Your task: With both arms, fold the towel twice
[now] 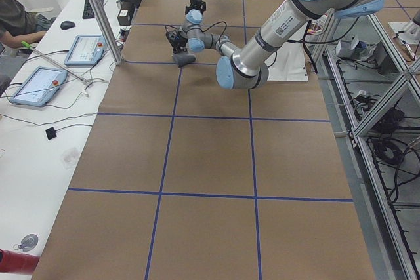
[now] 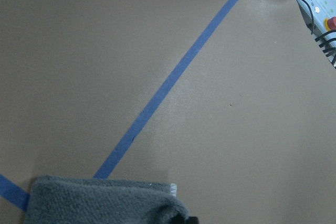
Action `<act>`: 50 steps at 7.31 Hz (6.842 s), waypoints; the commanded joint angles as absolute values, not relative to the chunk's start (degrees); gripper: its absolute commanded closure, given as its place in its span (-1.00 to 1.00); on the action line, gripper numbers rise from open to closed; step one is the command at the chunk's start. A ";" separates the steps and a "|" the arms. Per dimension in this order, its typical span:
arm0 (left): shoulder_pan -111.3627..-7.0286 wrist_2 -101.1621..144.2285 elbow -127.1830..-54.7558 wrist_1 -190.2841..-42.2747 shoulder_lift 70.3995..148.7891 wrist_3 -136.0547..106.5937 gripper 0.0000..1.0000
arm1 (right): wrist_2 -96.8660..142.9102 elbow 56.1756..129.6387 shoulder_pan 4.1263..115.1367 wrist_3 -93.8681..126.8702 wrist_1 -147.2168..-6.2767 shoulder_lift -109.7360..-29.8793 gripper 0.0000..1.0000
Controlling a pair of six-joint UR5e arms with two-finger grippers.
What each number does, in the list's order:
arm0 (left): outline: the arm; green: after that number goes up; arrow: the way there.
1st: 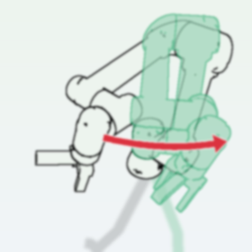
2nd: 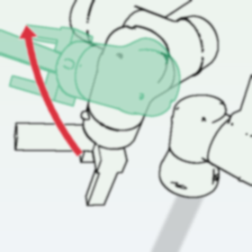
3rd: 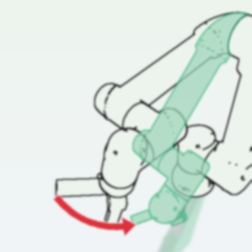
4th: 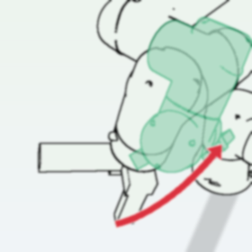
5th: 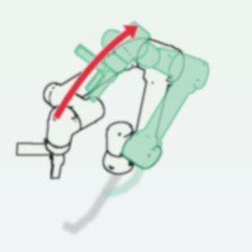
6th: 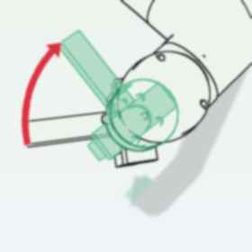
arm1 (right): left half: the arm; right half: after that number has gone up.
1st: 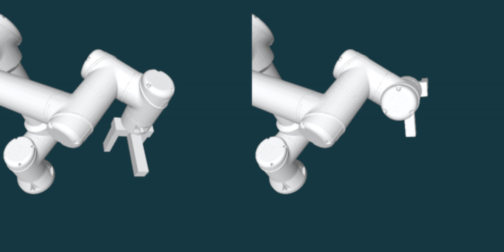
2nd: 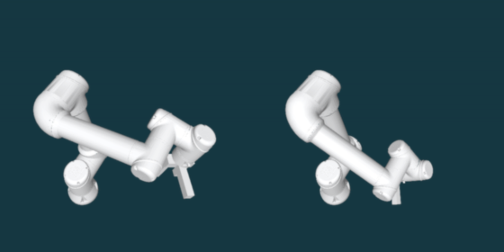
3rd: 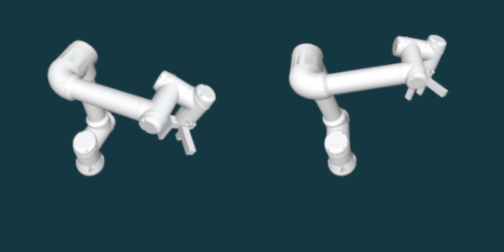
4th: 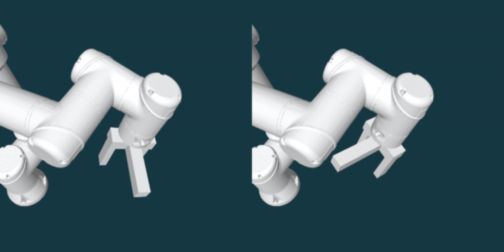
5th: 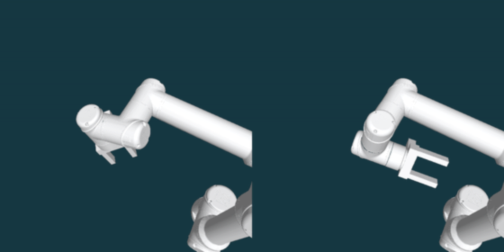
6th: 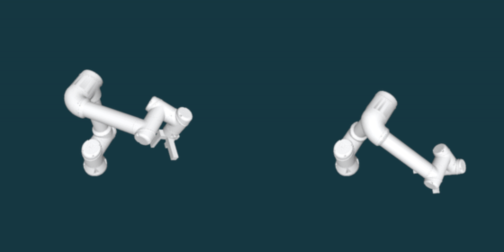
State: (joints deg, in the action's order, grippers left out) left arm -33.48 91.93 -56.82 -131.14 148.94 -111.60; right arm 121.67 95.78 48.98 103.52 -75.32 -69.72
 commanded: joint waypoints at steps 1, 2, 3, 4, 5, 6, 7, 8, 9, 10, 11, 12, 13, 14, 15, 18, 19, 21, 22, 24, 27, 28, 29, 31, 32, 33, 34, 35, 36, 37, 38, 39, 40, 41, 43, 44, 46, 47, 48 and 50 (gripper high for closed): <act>-33.49 90.89 -55.72 -132.10 149.15 -110.83 -1.00 | 121.64 95.71 48.96 103.45 -75.32 -69.79 -0.99; -34.36 90.70 -55.72 -132.19 149.50 -110.92 -1.00 | 121.55 95.54 48.87 103.45 -75.32 -69.79 -0.99; -35.15 90.96 -56.59 -132.45 149.50 -111.00 -1.00 | 121.55 95.71 48.87 103.53 -75.32 -69.79 -0.99; -35.16 91.14 -57.38 -132.45 149.50 -111.01 -1.00 | 121.55 95.71 48.78 103.71 -75.32 -69.52 -0.99; -35.07 91.14 -56.96 -132.45 149.24 -110.92 -1.00 | 121.55 95.71 48.87 103.71 -75.32 -69.52 -0.99; -34.98 91.23 -56.34 -132.45 149.24 -110.92 -1.00 | 121.55 95.71 48.78 103.71 -75.32 -69.52 -0.99; -34.72 91.23 -55.21 -132.71 149.24 -111.00 -1.00 | 121.64 95.80 48.87 103.71 -75.32 -69.52 -0.99; -34.19 91.23 -53.72 -134.54 149.15 -111.09 -1.00 | 121.64 95.71 48.87 103.71 -75.32 -69.61 -0.99; -33.93 91.32 -53.44 -134.56 149.15 -111.44 -1.00 | 121.64 95.80 48.87 103.71 -75.32 -69.52 -0.99; -33.23 91.32 -53.44 -134.65 148.98 -111.45 -1.00 | 121.73 95.89 48.87 103.71 -75.32 -69.52 -0.99; -33.05 91.41 -53.44 -134.56 148.80 -111.45 -1.00 | 121.73 95.98 48.87 103.71 -75.32 -69.52 -0.99; -33.13 91.41 -53.18 -134.56 148.62 -111.45 -1.00 | 121.73 96.15 48.95 103.71 -75.32 -69.52 -0.99; -33.13 92.02 -53.17 -134.56 148.54 -111.45 -1.00 | 121.82 96.24 48.87 103.80 -75.32 -69.52 -0.99; -33.66 93.07 -53.70 -134.56 148.54 -111.45 -1.00 | 121.82 96.24 48.95 103.80 -75.32 -69.52 -0.99; -34.45 94.03 -55.88 -134.47 148.54 -111.45 -1.00 | 121.82 96.24 49.04 103.80 -75.32 -69.52 -0.99; -33.23 96.94 -56.87 -133.86 147.14 -111.80 -1.00 | 122.17 96.77 49.39 103.80 -75.32 -69.61 -0.99; -31.83 96.86 -56.78 -133.77 146.35 -111.80 -1.00 | 122.25 97.12 49.57 103.89 -75.41 -69.61 -0.99; -31.73 96.94 -56.78 -133.77 146.25 -111.80 -1.00 | 122.34 97.21 49.66 103.89 -75.41 -69.52 -0.99; -31.82 97.03 -56.95 -133.77 146.25 -111.80 -1.00 | 122.34 97.21 49.66 103.89 -75.41 -69.52 -0.99; -34.09 97.64 -59.14 -133.68 146.34 -111.53 -1.00 | 122.34 97.12 49.57 103.89 -75.41 -69.61 -0.99; -36.65 99.93 -58.89 -134.03 146.16 -110.92 -1.00 | 122.34 97.21 49.57 103.97 -75.41 -69.43 -0.99; -36.56 99.76 -58.36 -134.03 146.16 -111.00 -1.00 | 122.26 97.12 49.48 103.97 -75.41 -69.43 -0.99; -36.30 99.67 -57.23 -134.21 146.08 -111.01 -1.00 | 122.26 97.12 49.48 103.97 -75.41 -69.52 -0.99; -36.21 99.58 -56.61 -134.38 145.99 -110.92 -1.00 | 122.34 97.21 49.57 103.97 -75.41 -69.52 -0.99; -36.12 99.58 -56.43 -134.38 145.99 -111.00 -1.00 | 122.34 97.29 49.57 103.97 -75.41 -69.52 -0.99; -36.12 99.58 -55.73 -134.38 145.99 -110.92 -1.00 | 122.34 97.38 49.66 103.97 -75.41 -69.52 -0.99; -36.12 99.58 -55.64 -134.38 145.99 -110.92 -1.00 | 122.34 97.47 49.66 103.97 -75.41 -69.52 -0.99; -36.12 99.58 -55.37 -134.47 145.99 -110.92 -1.00 | 122.34 97.99 49.66 104.06 -75.58 -69.70 -0.99; -36.12 99.58 -55.20 -134.47 145.99 -110.92 -1.00 | 122.34 98.17 49.75 104.06 -75.76 -69.70 -0.99; -36.12 99.58 -54.67 -134.47 145.99 -110.92 -1.00 | 122.34 98.26 49.75 104.06 -75.85 -69.70 -0.99; -36.12 99.58 -54.58 -134.47 145.99 -110.92 -1.00 | 122.34 98.26 49.75 104.06 -75.85 -69.70 -0.99; -36.12 99.58 -54.49 -134.47 145.99 -110.92 -1.00 | 122.34 98.26 49.75 104.06 -75.85 -69.70 -0.99; -36.12 99.58 -54.41 -134.47 145.99 -110.92 -1.00 | 122.34 98.17 49.66 104.06 -75.85 -69.70 -0.99; -36.04 99.58 -54.23 -134.47 145.99 -110.92 -1.00 | 122.34 98.17 49.66 104.06 -75.85 -69.70 -0.99; -36.21 99.58 -54.75 -134.47 146.07 -111.00 -1.00 | 122.34 98.17 49.66 104.06 -75.85 -69.70 -0.99; -36.82 99.93 -56.50 -134.39 146.07 -110.83 -1.00 | 122.43 98.17 49.83 103.98 -75.85 -69.61 -0.99; -39.27 107.43 -64.99 -129.59 143.98 -110.83 -1.00 | 124.00 98.17 52.10 103.62 -75.94 -69.70 -0.99; -41.98 110.54 -74.61 -122.85 139.44 -110.57 -1.00 | 126.01 98.17 54.21 103.45 -76.02 -69.70 -0.99; -43.40 112.57 -85.15 -117.30 132.96 -105.26 -1.00 | 126.56 98.35 55.53 102.06 -76.11 -69.70 -0.99; -43.77 113.55 -109.40 -104.74 111.30 -81.18 -1.00 | 126.91 98.87 59.13 89.03 -76.11 -71.97 -0.99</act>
